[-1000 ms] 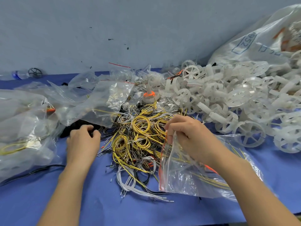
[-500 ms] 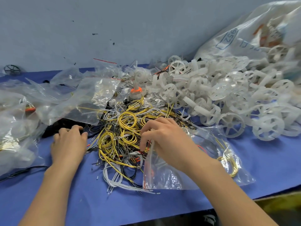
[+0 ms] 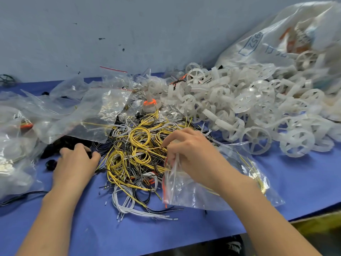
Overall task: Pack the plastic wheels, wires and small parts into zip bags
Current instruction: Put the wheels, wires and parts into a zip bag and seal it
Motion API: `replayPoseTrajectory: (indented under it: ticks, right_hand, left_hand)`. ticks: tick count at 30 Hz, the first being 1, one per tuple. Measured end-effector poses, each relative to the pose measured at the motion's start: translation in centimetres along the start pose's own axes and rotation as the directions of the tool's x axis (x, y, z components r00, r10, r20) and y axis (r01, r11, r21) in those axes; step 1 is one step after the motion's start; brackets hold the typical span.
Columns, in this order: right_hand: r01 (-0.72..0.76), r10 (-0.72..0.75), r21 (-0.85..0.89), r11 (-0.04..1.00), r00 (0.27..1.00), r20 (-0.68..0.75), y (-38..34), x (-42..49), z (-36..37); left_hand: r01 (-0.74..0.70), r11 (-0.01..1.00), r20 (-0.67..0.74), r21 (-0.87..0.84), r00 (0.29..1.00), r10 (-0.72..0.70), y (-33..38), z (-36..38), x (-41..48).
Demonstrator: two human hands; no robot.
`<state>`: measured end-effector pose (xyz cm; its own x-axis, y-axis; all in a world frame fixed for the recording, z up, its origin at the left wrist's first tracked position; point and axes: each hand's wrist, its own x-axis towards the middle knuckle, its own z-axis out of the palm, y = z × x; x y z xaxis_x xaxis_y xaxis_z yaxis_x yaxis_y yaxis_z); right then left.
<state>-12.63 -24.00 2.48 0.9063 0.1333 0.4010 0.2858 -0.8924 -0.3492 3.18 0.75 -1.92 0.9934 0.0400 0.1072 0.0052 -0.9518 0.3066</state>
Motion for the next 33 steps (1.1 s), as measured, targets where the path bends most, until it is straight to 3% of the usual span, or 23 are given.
replayPoseTrajectory:
  ticks: [4, 6, 10, 14, 21, 29, 33]
  right_hand:
    - [-0.026, 0.109, 0.317, 0.948, 0.963, -0.245, 0.3, 0.1, -1.2]
    - [-0.036, 0.180, 0.448, 0.894, 0.942, -0.284, 0.6, 0.0, -1.6]
    - [-0.016, 0.210, 0.541, 0.841, 0.931, -0.299, 1.3, -0.3, -1.9]
    - [0.003, 0.190, 0.509, 0.861, 0.925, -0.328, 1.4, -0.4, -1.8]
    - [0.021, 0.135, 0.401, 0.916, 0.924, -0.357, 1.5, -0.6, -1.7]
    - [0.034, 0.111, 0.364, 0.931, 0.923, -0.369, 1.7, -0.5, -1.4]
    - [0.037, 0.101, 0.343, 0.938, 0.922, -0.375, 1.9, -0.5, -1.3]
  left_hand:
    - [-0.038, 0.999, 0.013, 0.015, 0.999, 0.038, -0.2, -0.1, -0.1]
    - [-0.055, 0.998, 0.016, 0.005, 0.998, 0.055, -0.3, -0.2, -0.1]
    - [-0.095, 0.995, 0.069, 0.039, 0.993, 0.092, -0.6, -0.2, 0.1]
    - [-0.123, 0.992, 0.098, 0.030, 0.988, 0.119, -1.0, -0.4, 0.5]
    - [-0.097, 0.995, 0.033, -0.030, 0.995, 0.098, -1.2, -0.5, 0.1]
    - [-0.106, 0.994, 0.052, 0.011, 0.993, 0.105, -1.0, -0.6, -0.1]
    - [-0.111, 0.994, -0.034, -0.021, 0.993, 0.110, -0.7, -0.8, -0.4]
